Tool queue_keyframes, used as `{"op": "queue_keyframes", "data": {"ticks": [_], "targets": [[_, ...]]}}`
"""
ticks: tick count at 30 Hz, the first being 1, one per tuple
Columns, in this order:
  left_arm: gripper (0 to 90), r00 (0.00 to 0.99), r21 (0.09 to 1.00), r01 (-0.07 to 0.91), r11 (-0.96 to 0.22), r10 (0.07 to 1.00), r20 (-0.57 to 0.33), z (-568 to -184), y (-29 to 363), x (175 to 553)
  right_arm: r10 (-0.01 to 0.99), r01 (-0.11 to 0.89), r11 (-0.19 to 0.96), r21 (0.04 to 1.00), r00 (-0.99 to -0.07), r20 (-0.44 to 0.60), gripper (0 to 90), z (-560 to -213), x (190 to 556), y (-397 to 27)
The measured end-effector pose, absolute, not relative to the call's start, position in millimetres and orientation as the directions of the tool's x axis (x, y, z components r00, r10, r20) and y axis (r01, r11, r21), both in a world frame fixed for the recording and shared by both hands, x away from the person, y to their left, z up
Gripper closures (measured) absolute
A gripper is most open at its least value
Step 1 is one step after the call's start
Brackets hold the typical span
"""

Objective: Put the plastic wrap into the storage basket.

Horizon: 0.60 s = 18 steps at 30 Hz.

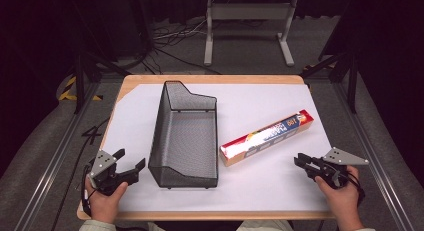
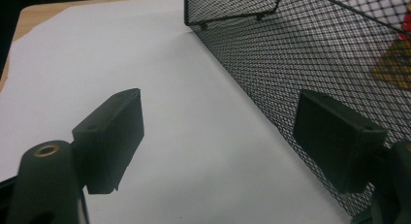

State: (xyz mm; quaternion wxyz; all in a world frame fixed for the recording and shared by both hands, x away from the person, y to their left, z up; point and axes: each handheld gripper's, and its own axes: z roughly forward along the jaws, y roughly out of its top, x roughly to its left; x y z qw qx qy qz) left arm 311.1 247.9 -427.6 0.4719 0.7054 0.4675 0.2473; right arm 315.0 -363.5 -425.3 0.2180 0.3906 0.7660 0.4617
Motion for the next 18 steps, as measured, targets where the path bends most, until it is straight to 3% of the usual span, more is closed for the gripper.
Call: {"op": "queue_keyframes", "data": {"ticks": [9, 18], "targets": [[19.9, 0.434, 0.9, 0.415, -0.131, 0.898, -0.069, -426.2, 246.0, 308.6, 0.771, 0.402, 0.289, 0.869, -0.636, 0.037, 89.8, -416.9, 313.2, -359.7], [19.8, 0.434, 0.905, 0.399, -0.15, 0.9, -0.042, -424.2, 245.5, 306.9, 0.693, 0.379, 0.34, 0.861, -0.719, 0.043, 90.0, -401.7, 314.3, -326.1]]}}
